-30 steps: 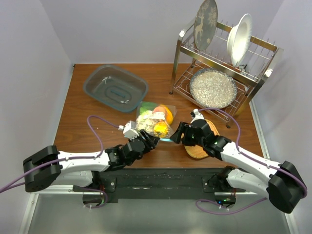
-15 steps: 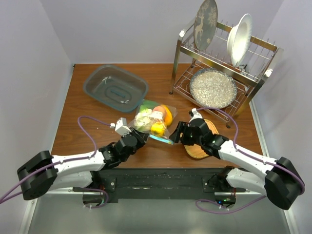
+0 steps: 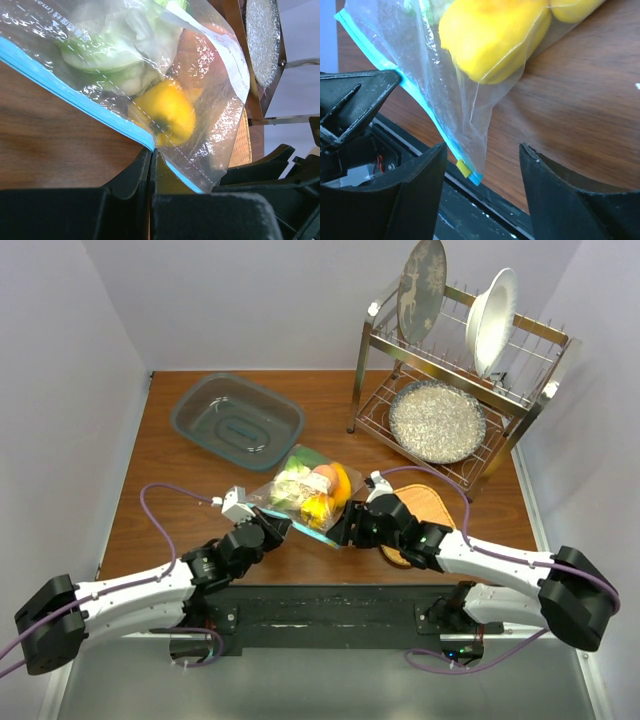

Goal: Open the zip-top bag and remove the fake food

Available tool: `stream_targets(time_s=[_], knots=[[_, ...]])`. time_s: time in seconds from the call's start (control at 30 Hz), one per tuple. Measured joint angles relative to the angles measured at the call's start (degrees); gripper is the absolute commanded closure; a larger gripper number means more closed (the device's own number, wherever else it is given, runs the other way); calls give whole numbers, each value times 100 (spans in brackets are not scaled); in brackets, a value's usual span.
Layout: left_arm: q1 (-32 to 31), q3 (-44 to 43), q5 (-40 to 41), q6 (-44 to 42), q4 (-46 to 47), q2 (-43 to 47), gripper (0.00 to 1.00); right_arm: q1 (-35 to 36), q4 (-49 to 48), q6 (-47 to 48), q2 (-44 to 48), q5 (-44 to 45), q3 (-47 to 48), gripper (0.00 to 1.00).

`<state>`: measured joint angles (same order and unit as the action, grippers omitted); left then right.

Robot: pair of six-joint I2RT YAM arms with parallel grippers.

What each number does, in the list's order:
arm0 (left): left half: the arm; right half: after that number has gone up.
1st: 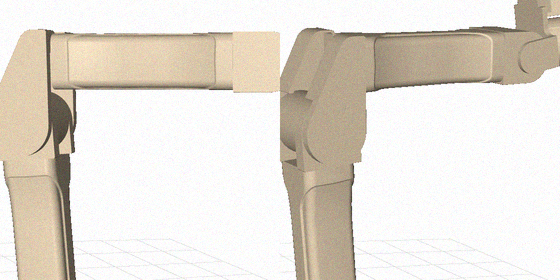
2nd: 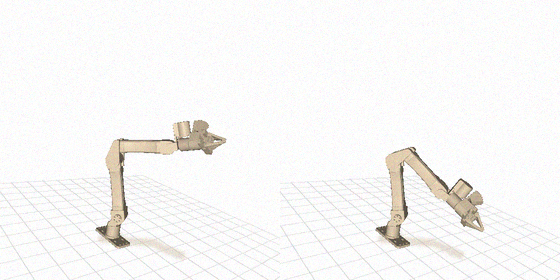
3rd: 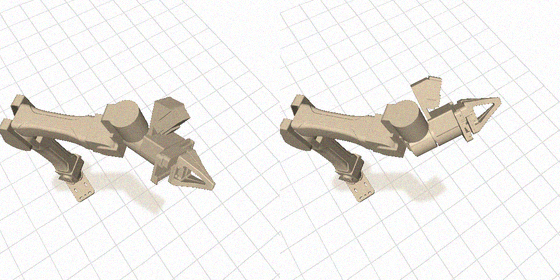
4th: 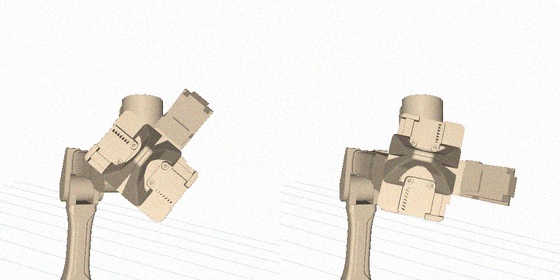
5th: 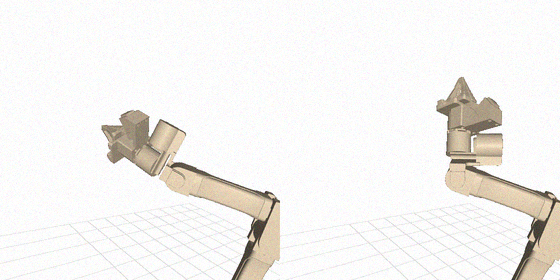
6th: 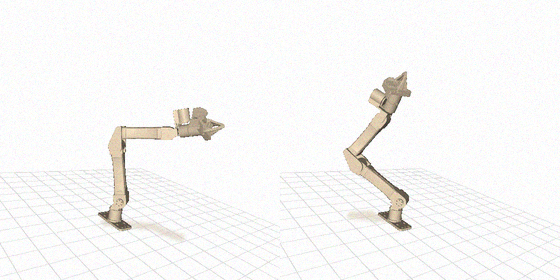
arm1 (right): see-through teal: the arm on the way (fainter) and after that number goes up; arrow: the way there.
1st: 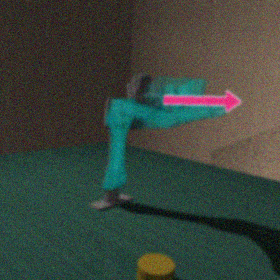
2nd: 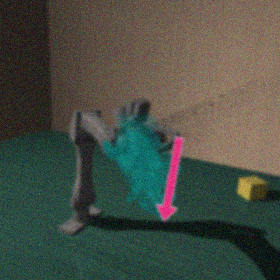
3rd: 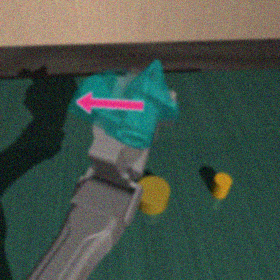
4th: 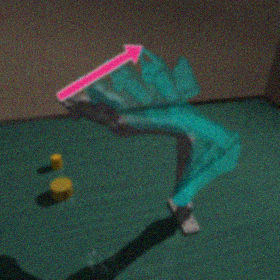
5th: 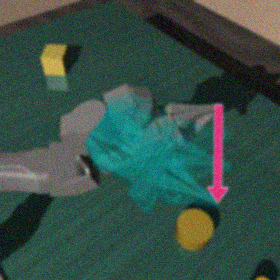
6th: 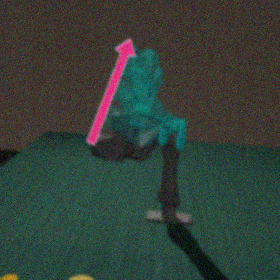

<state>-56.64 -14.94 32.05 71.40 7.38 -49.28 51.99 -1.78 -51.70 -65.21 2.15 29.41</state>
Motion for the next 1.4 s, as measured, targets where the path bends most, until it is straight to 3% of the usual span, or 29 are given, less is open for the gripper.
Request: stream_targets(time_s=[0.03,0.2,0.3,0.47,0.6,0.7,1.03,1.4], knots=[[0,4,-11,-13,-66,83,100,39,-48,-22,-37,17,0,58],[0,22,-72,-83,-409,431,100,94,-223,-144,-210,129,0,74],[0,44,-173,-184,-520,553,92,129,-304,-210,-278,138,28,81],[13,76,-514,-352,-522,553,78,177,-330,-295,-304,157,48,100],[-96,262,-949,-339,-275,527,59,243,-350,-358,-304,181,50,100],[-433,372,-1075,-249,-125,463,55,297,-354,-400,-304,184,52,100],[-1051,372,-1069,85,951,-507,57,612,-385,-638,-302,190,122,100],[-1222,457,-951,105,1475,-697,66,866,-203,-767,-264,525,227,100]])
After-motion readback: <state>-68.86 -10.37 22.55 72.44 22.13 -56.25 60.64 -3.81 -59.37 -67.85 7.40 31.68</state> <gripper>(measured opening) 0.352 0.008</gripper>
